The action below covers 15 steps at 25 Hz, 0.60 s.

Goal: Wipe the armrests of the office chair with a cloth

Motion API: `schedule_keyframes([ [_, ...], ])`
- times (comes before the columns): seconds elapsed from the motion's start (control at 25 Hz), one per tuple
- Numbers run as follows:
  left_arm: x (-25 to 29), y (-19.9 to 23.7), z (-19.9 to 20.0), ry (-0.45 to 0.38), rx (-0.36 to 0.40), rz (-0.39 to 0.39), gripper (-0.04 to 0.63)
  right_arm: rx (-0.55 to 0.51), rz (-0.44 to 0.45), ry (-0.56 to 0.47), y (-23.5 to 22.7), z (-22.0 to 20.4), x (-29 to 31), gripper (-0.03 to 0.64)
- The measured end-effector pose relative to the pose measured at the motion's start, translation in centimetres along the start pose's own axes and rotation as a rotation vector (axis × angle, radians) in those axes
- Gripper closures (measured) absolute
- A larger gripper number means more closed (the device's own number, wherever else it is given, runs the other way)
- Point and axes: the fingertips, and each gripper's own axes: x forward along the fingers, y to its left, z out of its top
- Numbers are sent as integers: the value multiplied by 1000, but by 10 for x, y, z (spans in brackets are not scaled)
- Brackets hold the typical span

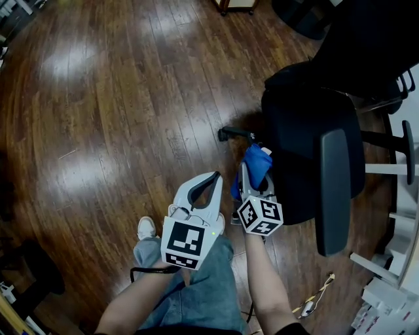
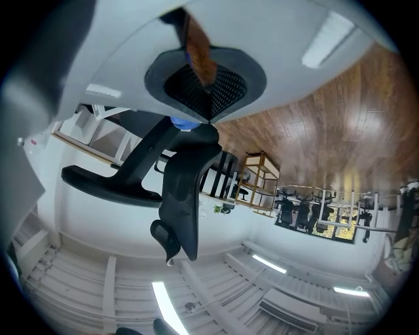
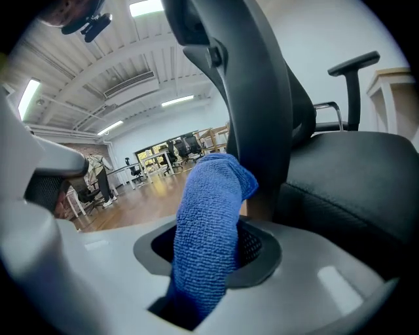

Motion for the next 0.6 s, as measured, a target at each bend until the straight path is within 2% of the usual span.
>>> schedule_keyframes([
  [0.12,2,5,-1,-1,3,12,617,-12,14,36,-1,-12,10,479],
  [0.24,0,6,0,11,5,34,617,-23,44,37,9,-4,4,479],
  [0.36,-6,2,13,19,8,60,617,-35,93,12,33,23,-15,479],
  [0.6,-43,-20,65,11,6,140,617,-44,192,-16,90,85,-79,479],
])
